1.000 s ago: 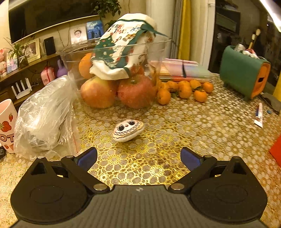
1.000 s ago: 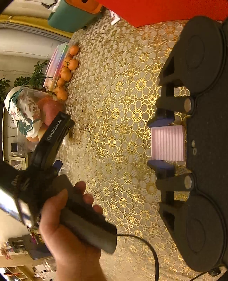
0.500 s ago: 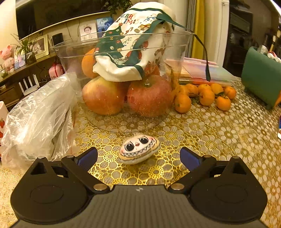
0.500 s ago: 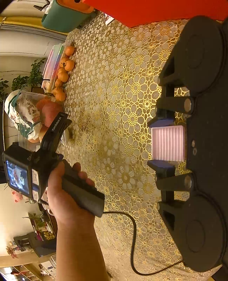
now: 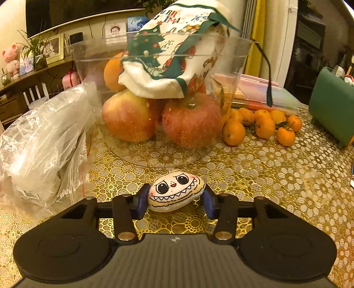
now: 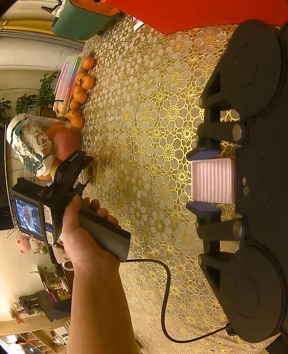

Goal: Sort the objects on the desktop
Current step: 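Grasp the white skull-face plush with the left tool while the right tool grasps the pink note pad, then carry the plush and pink note pad with both tools over the red box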

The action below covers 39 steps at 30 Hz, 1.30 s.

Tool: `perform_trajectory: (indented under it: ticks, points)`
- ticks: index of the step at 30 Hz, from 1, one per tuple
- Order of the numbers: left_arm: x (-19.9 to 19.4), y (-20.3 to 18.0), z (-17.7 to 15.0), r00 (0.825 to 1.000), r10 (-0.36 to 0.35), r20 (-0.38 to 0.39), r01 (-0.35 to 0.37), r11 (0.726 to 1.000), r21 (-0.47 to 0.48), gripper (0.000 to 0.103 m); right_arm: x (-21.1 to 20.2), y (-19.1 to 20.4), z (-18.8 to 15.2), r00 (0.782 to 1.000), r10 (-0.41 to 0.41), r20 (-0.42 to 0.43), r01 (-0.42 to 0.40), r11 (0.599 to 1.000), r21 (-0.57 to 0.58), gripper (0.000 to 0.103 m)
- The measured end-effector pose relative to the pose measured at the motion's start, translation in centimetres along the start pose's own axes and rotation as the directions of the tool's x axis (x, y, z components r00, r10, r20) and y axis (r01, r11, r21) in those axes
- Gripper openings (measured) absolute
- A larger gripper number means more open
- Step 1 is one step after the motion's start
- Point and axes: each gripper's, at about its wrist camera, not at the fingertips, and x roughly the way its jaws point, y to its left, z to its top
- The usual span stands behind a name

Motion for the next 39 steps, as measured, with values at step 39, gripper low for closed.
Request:
perform_trajectory:
  ticks: [39]
  points:
    - [-27.5, -13.4, -8.7, 0.96, -0.272, -0.073, 0.282, 0.928, 0.245, 0.047, -19.0, -5.1, -3.7, 0.973, -0.186, 0.136, 0.165, 0.975, 0.151, 0.039]
